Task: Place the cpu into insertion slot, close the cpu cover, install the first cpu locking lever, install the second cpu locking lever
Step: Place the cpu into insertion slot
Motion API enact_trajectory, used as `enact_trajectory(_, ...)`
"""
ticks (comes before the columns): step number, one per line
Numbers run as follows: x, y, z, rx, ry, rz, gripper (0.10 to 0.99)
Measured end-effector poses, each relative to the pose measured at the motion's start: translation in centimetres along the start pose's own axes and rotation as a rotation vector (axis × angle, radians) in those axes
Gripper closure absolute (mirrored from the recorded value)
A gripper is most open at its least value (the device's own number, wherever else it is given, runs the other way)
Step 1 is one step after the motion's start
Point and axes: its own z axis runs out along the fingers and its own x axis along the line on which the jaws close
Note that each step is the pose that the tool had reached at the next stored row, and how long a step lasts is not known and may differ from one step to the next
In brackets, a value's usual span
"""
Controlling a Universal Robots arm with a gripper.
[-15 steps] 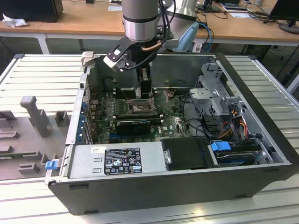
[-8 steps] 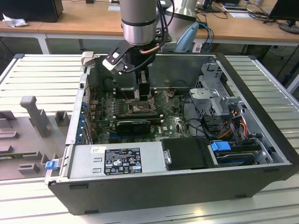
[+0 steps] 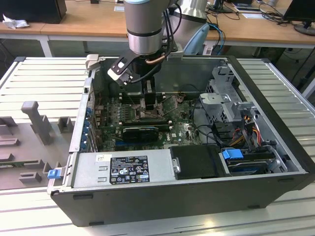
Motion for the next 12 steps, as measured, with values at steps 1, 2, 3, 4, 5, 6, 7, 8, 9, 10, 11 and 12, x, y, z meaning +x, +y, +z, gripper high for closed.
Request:
enact_trajectory(1, 0.00, -0.05, 0.28, 0.000, -0.0001, 0.000, 0.557)
enact_trajectory(2, 0.03, -0.10, 0.64, 0.000, -0.0001, 0.000, 0.557)
enact_trajectory(3, 0.07, -0.12, 0.89, 0.000, 0.0000, 0.000, 0.557)
enact_trajectory(4, 0.11, -0.14, 1.07, 0.000, -0.0001, 0.000, 0.557)
enact_trajectory(5, 0.19, -0.16, 1.40, 0.000, -0.0001, 0.001, 0.557)
enact_trajectory(6, 0.29, -0.19, 1.70, 0.001, -0.0004, 0.004, 0.557)
enact_trajectory(7, 0.36, -0.21, 1.88, 0.002, -0.0009, 0.010, 0.557)
enact_trajectory(8, 0.43, -0.22, 2.05, 0.004, -0.0013, 0.015, 0.557)
enact_trajectory(9, 0.54, -0.24, 2.28, 0.006, -0.0016, 0.019, 0.557)
enact_trajectory(10, 0.71, -0.27, 2.73, 0.008, -0.0016, 0.019, 0.557)
enact_trajectory(11, 0.88, -0.29, 2.98, 0.010, -0.0017, 0.019, 0.557)
enact_trajectory(12, 0.99, -0.30, 3.12, 0.012, -0.0018, 0.019, 0.557)
